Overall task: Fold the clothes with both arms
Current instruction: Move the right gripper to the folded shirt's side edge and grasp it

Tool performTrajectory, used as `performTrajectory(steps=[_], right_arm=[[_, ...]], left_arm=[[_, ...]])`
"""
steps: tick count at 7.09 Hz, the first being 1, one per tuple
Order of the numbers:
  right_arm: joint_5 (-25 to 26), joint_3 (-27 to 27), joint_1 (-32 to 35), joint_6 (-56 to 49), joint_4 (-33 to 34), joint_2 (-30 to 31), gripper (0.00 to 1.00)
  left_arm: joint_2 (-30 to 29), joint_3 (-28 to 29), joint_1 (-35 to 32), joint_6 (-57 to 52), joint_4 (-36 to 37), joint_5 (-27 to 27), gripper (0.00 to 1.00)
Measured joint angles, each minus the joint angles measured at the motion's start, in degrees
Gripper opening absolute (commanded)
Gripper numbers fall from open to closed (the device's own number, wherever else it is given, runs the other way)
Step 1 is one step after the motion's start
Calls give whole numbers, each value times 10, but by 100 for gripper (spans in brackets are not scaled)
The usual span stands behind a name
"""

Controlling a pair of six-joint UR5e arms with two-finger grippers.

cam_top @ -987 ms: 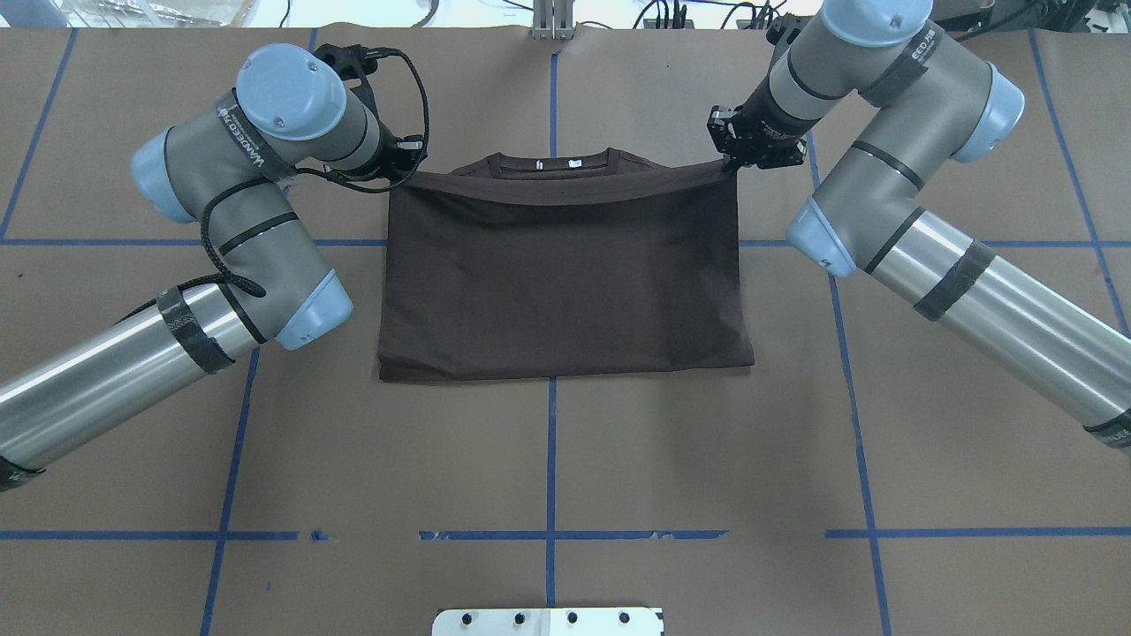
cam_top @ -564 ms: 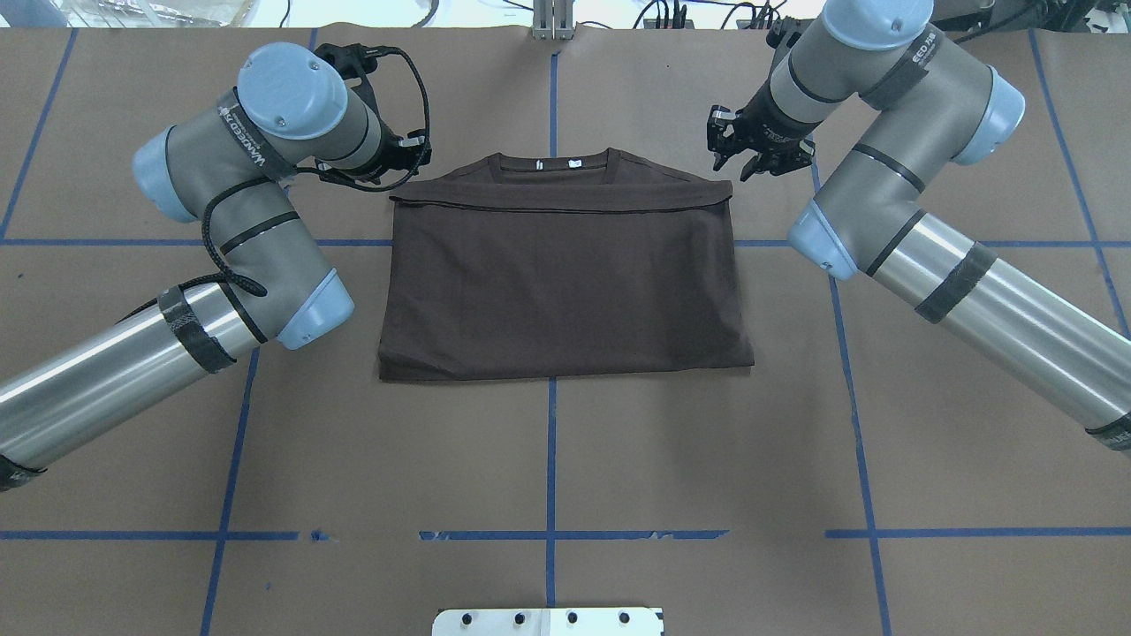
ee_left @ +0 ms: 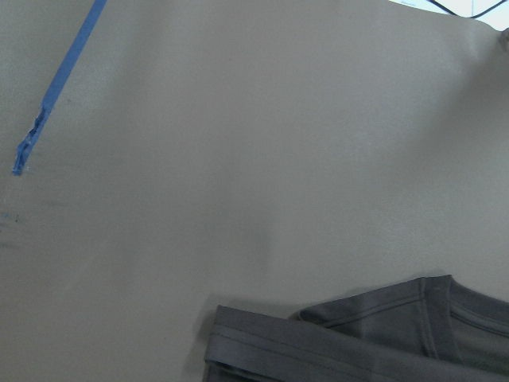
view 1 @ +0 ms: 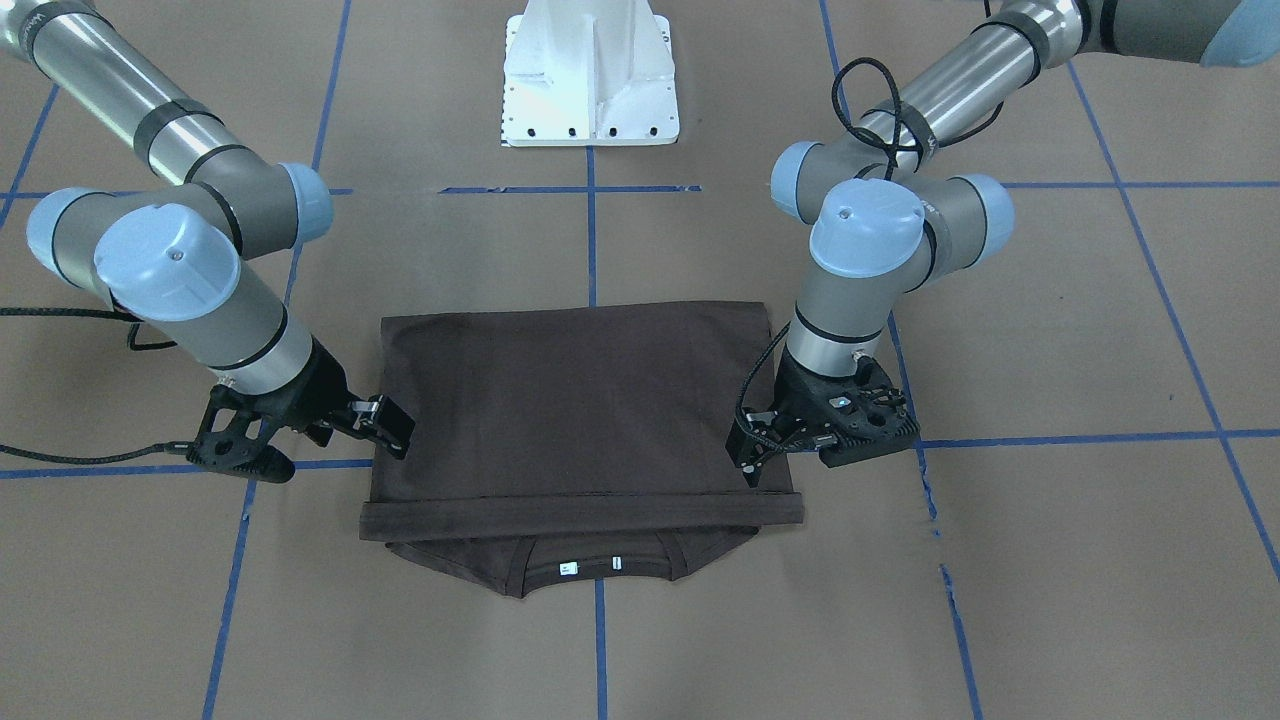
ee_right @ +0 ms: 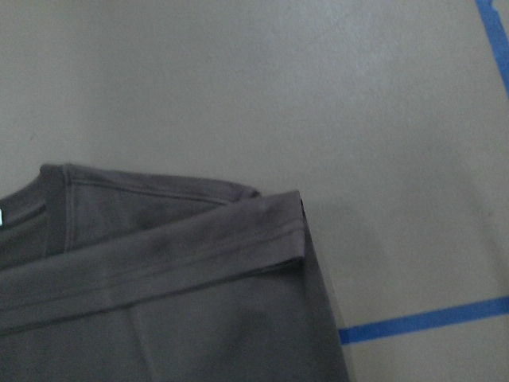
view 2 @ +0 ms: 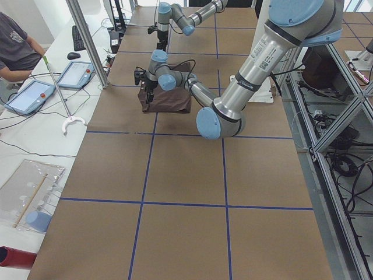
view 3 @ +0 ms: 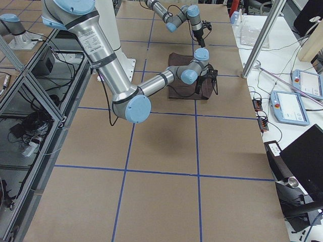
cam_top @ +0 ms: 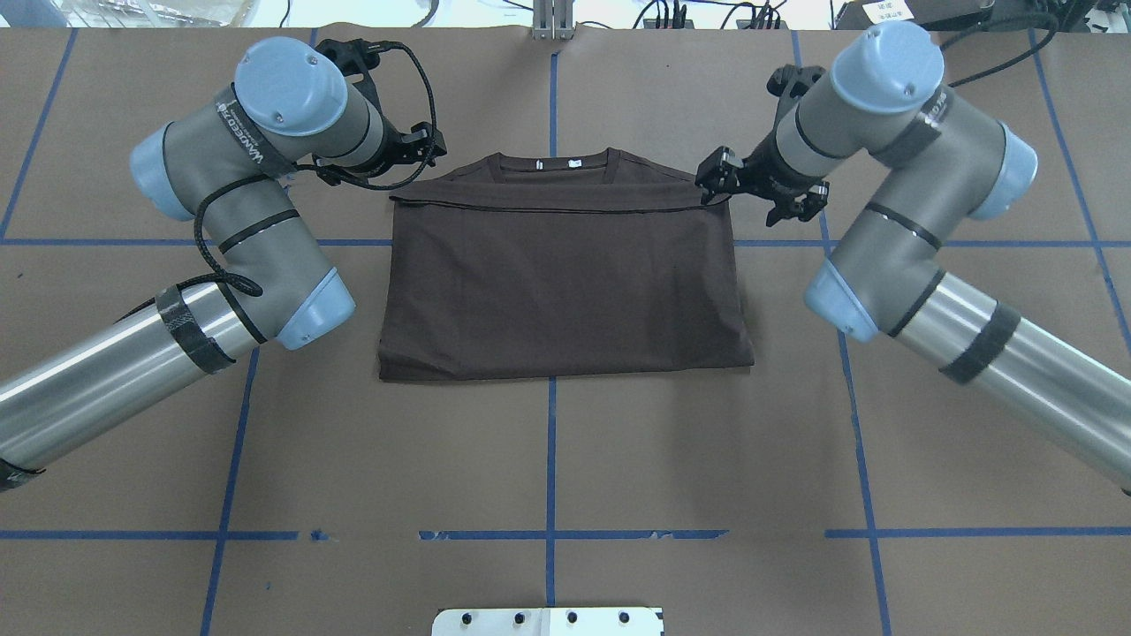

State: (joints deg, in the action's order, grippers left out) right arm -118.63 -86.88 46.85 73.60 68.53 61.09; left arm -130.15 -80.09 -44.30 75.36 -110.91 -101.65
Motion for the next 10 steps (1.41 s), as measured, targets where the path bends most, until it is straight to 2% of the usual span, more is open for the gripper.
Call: performTrajectory(steps=[1, 3, 5, 8, 9, 10], right_arm=[[21, -42, -29, 2, 0, 38, 100], [36, -82, -68, 9, 0, 74, 97], [40, -89, -88, 12, 0, 85, 55], [39, -87, -100, 11, 0, 92, 52], [38, -88, -104, 11, 0, 94, 44], [37, -89, -105, 11, 0, 95, 46]], left_arm=[[0, -5, 0, 1, 1, 0, 100], [2, -13, 1, 3, 2, 0, 100], [3, -15, 2, 3, 2, 0, 100], [3, -19, 2, 3, 2, 0, 100], [4, -20, 2, 3, 2, 0, 100], [4, -20, 2, 3, 2, 0, 100]])
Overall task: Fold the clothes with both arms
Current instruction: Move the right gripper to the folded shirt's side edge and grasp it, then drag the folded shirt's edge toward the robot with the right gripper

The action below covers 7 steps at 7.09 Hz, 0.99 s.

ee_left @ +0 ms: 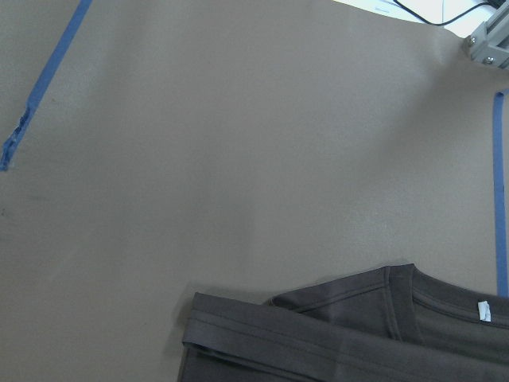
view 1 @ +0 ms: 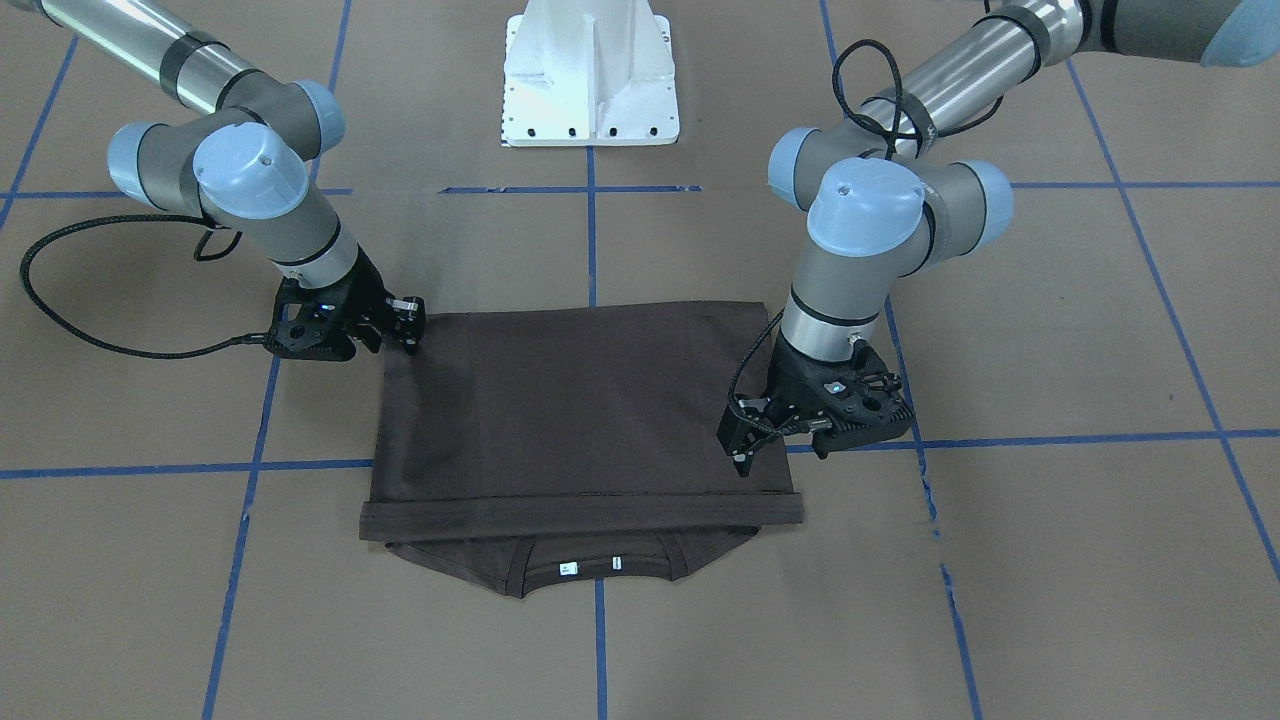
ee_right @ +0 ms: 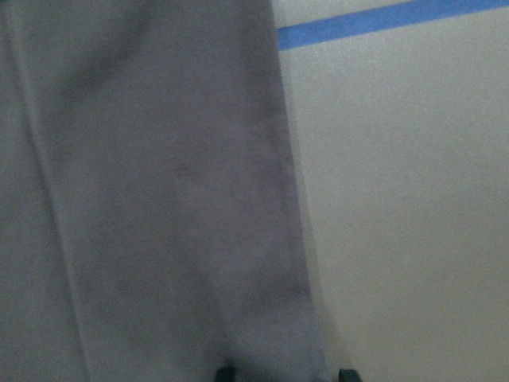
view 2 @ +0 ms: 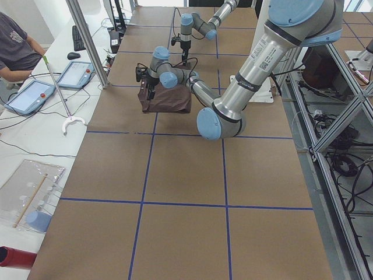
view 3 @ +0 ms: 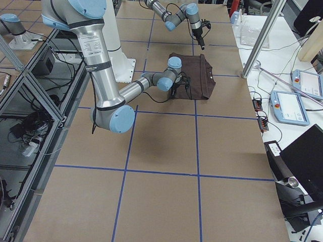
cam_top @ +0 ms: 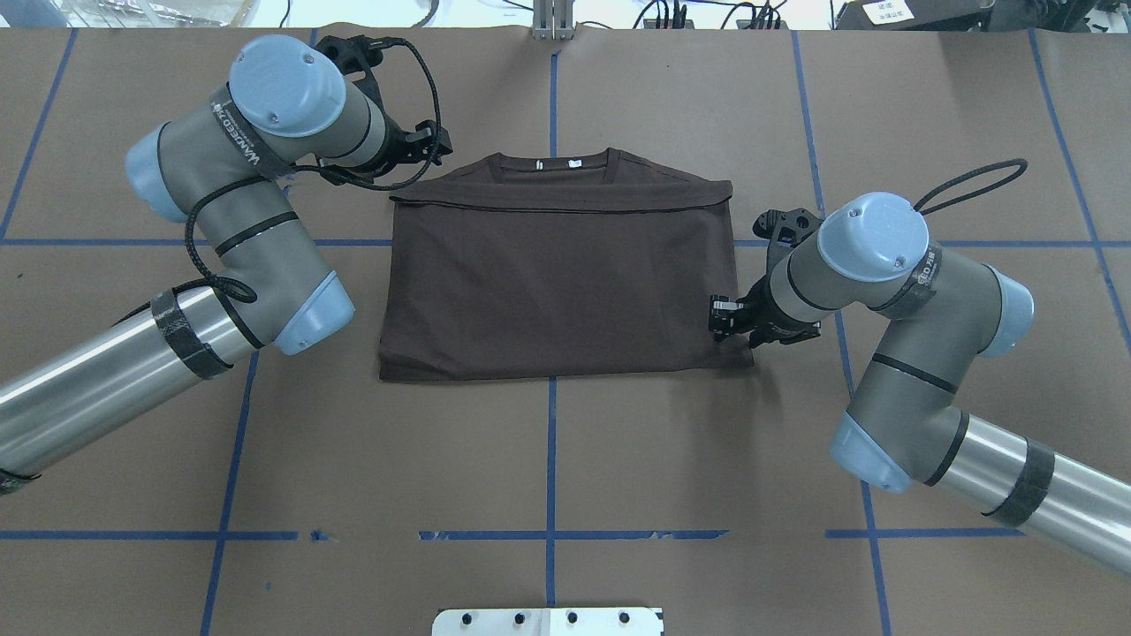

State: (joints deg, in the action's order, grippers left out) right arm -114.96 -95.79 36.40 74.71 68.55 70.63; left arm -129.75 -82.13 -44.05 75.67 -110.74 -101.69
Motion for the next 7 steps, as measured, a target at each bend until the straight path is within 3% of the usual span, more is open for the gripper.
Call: performTrajectory(steps=[1, 2, 3, 5, 6, 7], right_arm=[[-2, -1, 0, 0, 0, 1, 59], [-3, -1, 0, 0, 0, 3, 61], [-3, -2, 0, 0, 0, 7, 69], [-3, -2, -1, 0, 0, 12, 69], [-2, -3, -2, 0, 0, 13, 63], [-2, -4, -3, 1, 0, 13, 33]], left_arm=[[0, -1, 0, 0, 0, 0, 100], [0, -3, 0, 0, 0, 0, 100], [0, -5, 0, 0, 0, 0, 100], [1, -6, 0, 0, 0, 0, 100], [1, -6, 0, 0, 0, 0, 100], [1, -6, 0, 0, 0, 1, 100]])
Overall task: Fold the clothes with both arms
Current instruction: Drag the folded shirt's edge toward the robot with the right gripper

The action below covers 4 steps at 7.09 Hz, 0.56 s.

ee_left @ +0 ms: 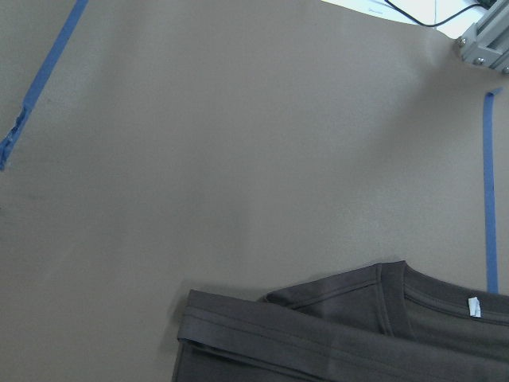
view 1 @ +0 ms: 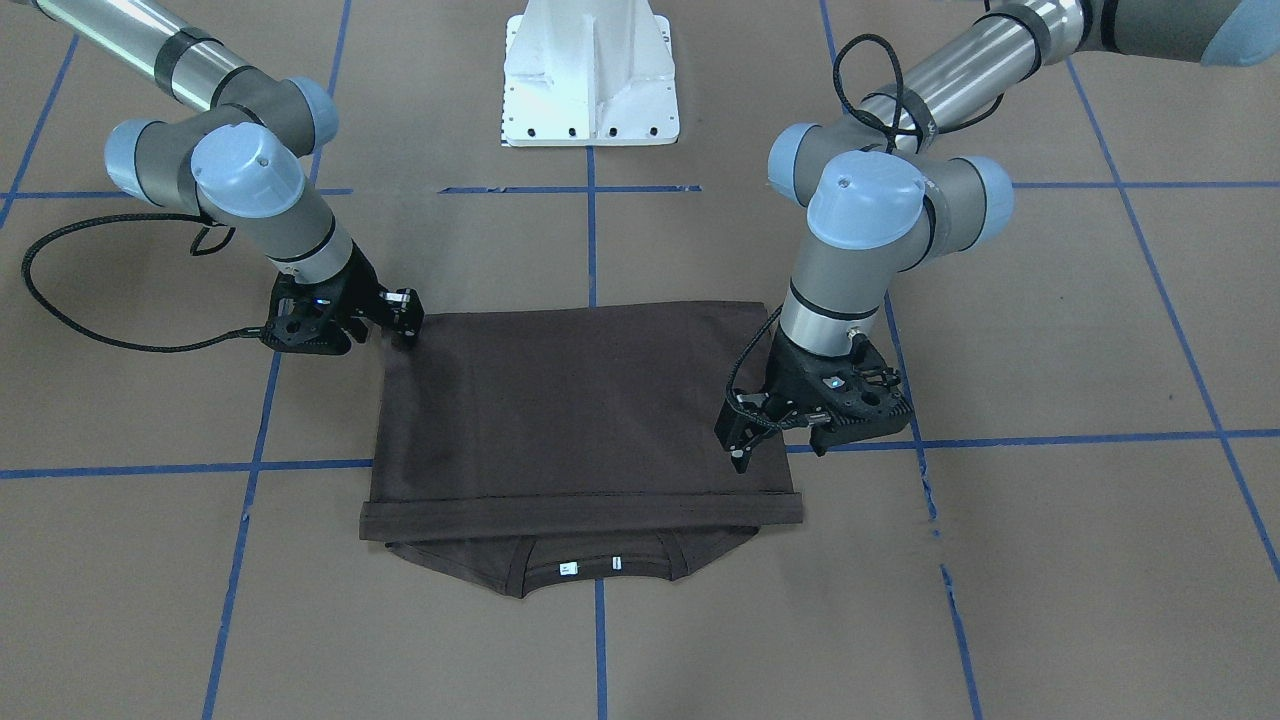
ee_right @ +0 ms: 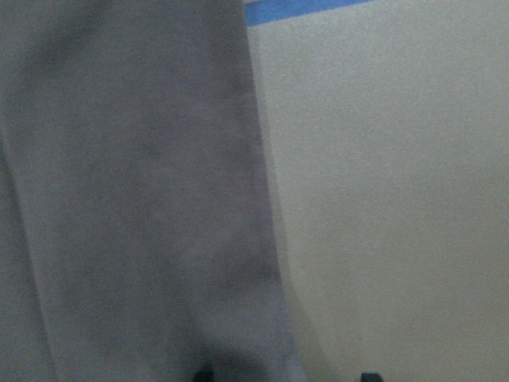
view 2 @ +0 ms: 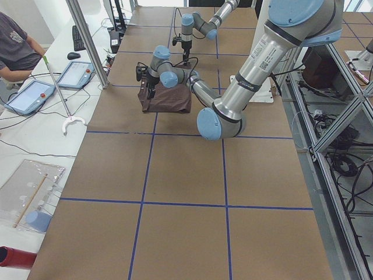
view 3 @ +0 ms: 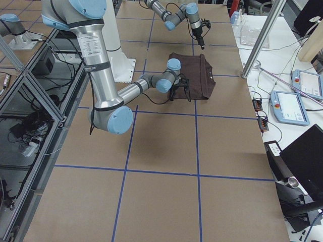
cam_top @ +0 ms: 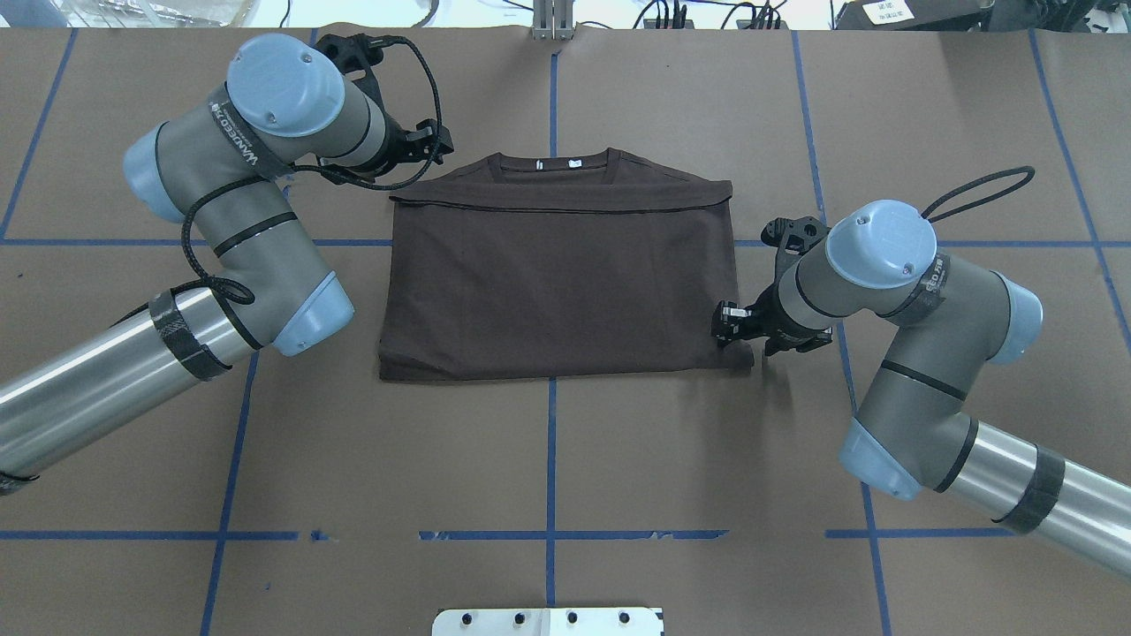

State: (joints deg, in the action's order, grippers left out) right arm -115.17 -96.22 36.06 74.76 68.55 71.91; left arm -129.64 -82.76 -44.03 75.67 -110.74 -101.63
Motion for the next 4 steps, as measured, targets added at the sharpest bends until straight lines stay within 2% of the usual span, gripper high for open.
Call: performTrajectory(steps=[1, 2, 4], right_arm=[[0, -1, -3, 0, 0, 0, 11], [1, -2, -6, 0, 0, 0, 0], [3, -5, -11, 0, 0, 0, 0]], left_arm=[[0, -1, 0, 0, 0, 0, 100], [1, -1, 0, 0, 0, 0, 100], [1, -2, 0, -1, 0, 0, 100]])
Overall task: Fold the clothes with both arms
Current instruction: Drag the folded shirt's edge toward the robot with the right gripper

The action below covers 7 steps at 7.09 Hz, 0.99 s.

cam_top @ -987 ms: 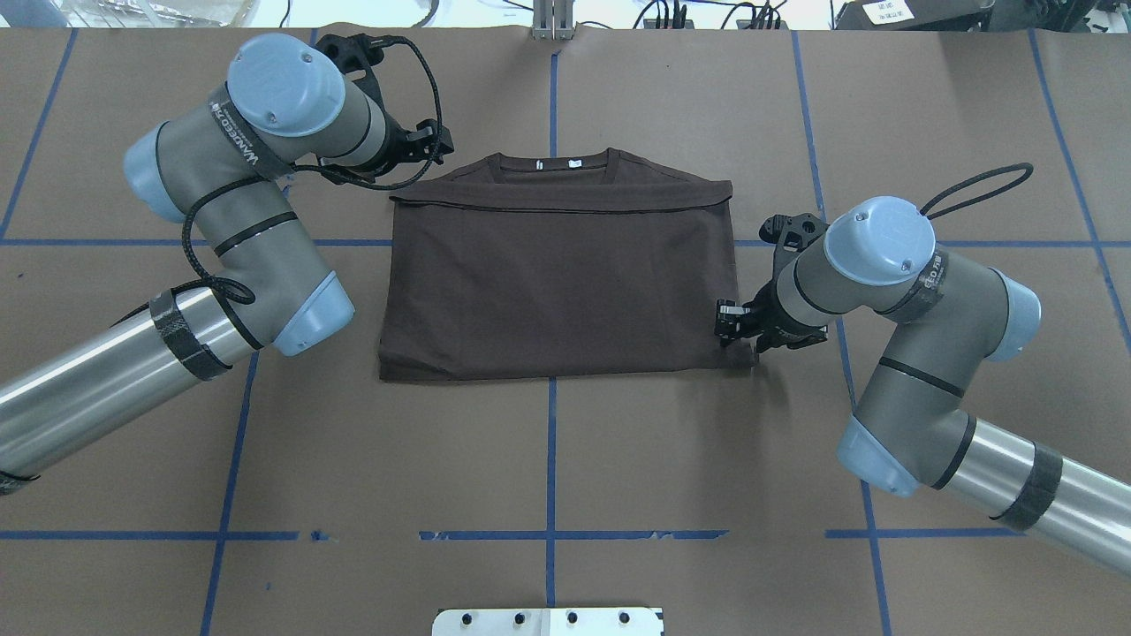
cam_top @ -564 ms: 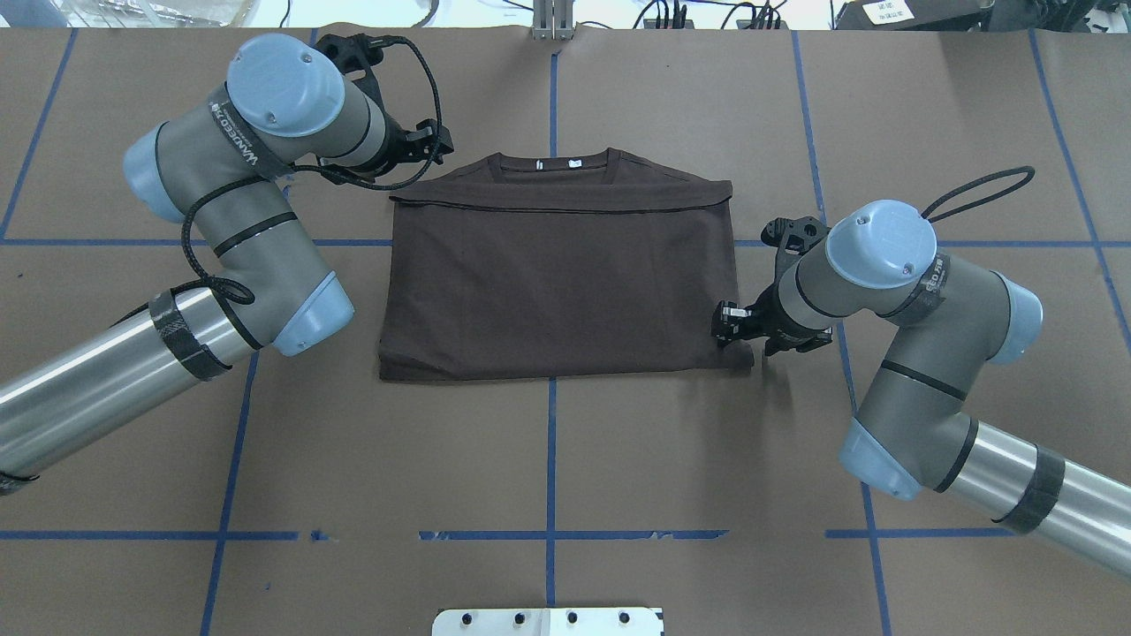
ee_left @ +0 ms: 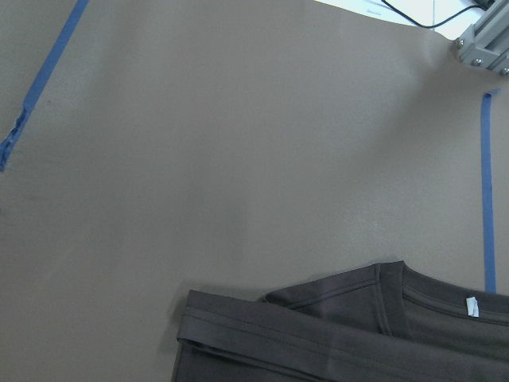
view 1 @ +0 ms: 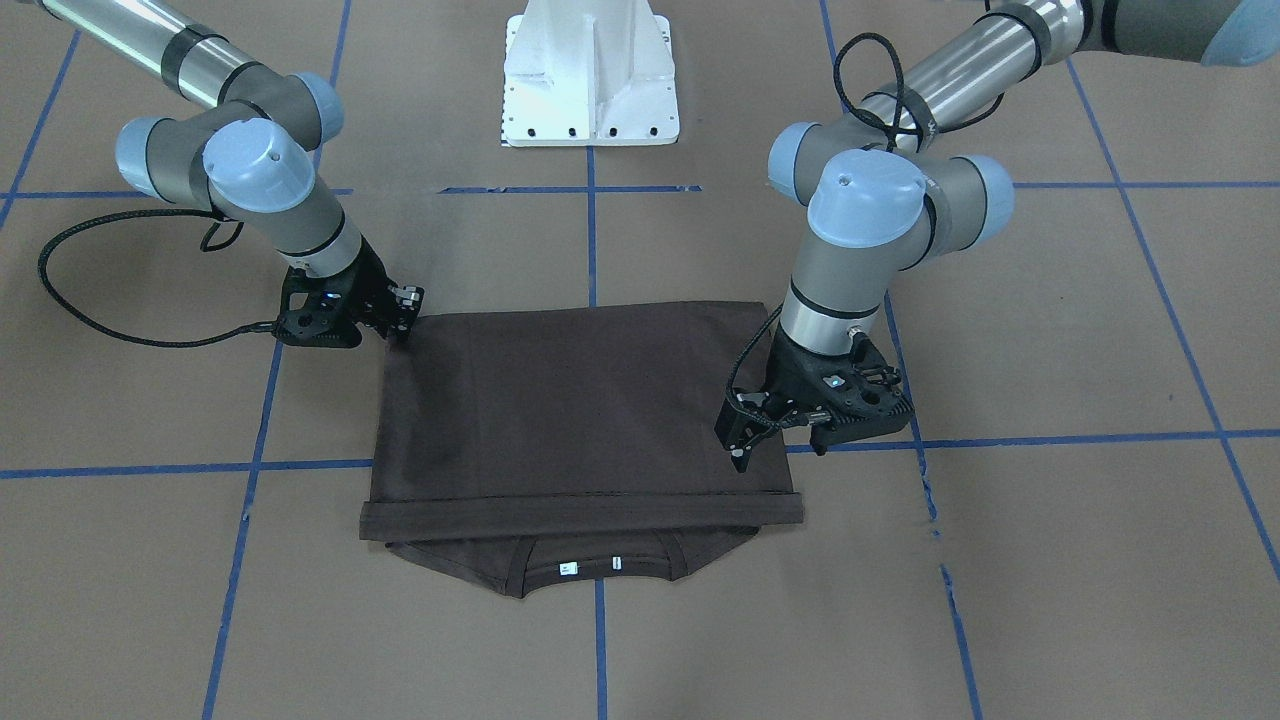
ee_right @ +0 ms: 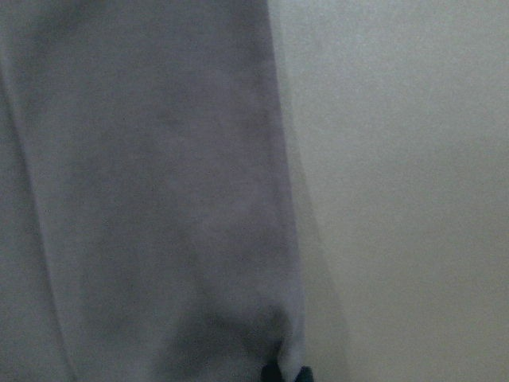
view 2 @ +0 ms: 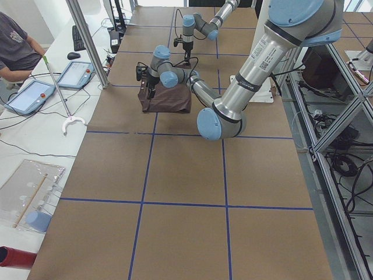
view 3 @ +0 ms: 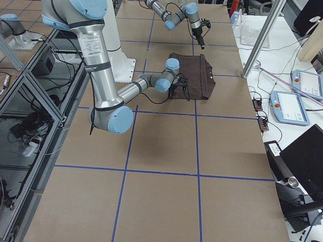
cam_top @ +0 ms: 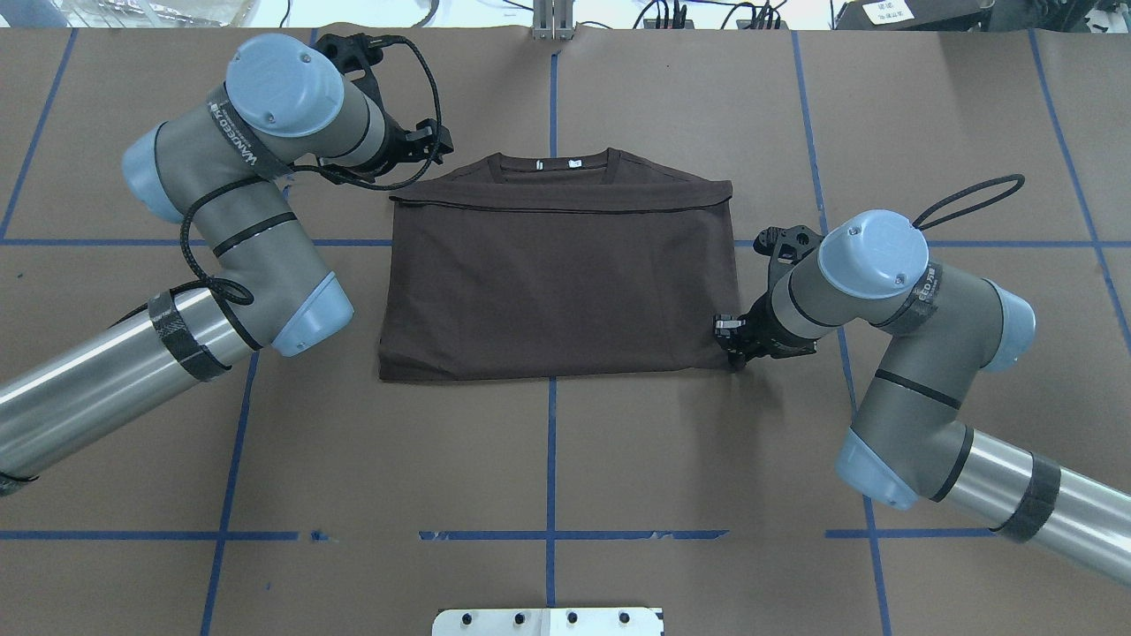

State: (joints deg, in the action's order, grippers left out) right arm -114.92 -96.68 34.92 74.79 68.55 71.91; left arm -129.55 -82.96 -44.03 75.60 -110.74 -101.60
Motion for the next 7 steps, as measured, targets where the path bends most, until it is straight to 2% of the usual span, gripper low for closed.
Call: performTrajectory(steps=[2, 3, 6, 7], right_arm=[[-3, -27, -5, 0, 3, 15, 0], [-4, -61, -17, 0, 5, 44, 0], [-10, -206, -136, 46, 6, 194, 0], [-10, -236, -191, 82, 6, 221, 82]], left_arm=[[0, -1, 0, 0, 0, 0, 100], [0, -3, 0, 0, 1, 0, 100], [1, -10, 0, 1, 3, 0, 100], [1, -14, 0, 1, 3, 0, 100]])
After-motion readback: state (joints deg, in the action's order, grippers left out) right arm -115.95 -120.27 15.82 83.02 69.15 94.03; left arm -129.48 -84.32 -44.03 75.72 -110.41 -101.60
